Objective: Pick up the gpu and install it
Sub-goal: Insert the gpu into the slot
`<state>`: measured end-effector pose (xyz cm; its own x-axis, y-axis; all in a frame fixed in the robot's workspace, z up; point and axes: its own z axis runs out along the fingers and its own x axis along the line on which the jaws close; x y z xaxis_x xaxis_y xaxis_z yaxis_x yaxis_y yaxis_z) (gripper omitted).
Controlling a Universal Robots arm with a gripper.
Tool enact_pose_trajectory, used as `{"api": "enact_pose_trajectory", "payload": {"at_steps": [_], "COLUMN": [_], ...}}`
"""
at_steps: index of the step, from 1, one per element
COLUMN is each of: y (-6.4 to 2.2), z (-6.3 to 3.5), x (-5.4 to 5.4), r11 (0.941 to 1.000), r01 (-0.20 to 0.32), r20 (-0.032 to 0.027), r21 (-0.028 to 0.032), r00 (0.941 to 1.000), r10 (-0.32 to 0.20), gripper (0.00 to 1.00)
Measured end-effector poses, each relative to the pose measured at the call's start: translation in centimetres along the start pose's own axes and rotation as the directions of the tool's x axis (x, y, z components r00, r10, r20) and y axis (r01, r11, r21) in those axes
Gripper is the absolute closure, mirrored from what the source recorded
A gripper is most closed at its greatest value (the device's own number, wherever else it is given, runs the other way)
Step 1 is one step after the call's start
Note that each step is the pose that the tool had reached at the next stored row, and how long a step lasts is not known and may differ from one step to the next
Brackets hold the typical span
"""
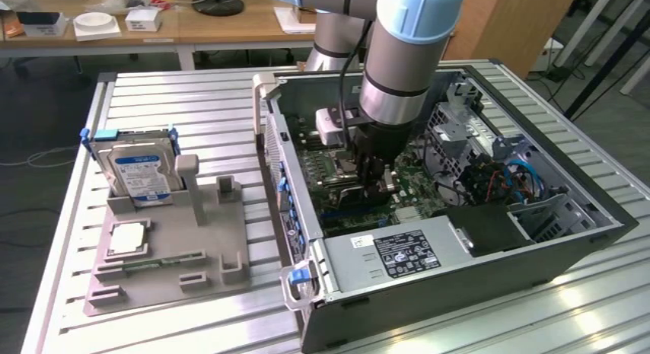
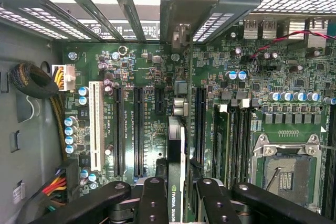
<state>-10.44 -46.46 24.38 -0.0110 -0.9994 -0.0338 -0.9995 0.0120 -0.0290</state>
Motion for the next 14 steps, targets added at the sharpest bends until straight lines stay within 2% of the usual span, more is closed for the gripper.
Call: {"api": "enact_pose_trajectory", "payload": {"at_steps": [14], "y": [0.05], "z": [0.34], "x": [0.01], "r11": [1.0000], "r01": [0.000], "r20": [-0.0001], "r21": [-0.0001], "r00": [1.0000], "r10": [0.000], "gripper": [0.74]}}
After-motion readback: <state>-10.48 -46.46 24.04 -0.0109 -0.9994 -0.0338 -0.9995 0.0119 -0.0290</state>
